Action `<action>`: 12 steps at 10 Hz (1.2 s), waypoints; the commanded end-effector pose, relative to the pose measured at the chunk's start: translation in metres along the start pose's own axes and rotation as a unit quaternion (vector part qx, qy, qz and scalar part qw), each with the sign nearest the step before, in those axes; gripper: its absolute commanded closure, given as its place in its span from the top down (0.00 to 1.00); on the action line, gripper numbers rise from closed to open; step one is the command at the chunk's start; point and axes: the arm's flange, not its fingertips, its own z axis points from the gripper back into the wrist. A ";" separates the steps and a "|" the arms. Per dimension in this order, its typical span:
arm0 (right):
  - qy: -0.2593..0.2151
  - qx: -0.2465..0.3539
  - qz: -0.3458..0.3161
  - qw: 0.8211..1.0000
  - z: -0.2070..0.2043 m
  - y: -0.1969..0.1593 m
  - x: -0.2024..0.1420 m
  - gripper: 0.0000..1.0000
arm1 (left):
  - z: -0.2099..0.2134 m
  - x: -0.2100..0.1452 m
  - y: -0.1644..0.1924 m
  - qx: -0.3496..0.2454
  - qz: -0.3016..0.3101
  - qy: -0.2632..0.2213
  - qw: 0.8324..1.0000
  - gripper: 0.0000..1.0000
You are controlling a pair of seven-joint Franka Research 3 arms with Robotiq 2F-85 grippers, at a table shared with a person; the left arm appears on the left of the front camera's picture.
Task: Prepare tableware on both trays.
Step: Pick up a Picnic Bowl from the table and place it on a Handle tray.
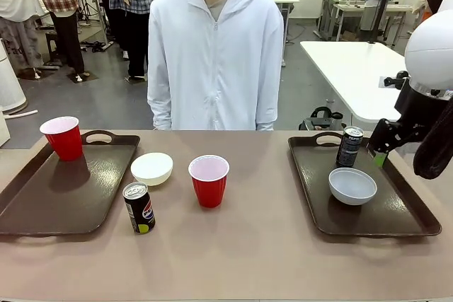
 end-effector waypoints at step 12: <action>-0.015 0.283 -0.008 0.959 0.022 -0.115 -0.018 1.00 | -0.029 0.026 -0.079 0.185 -0.035 -0.003 0.982 1.00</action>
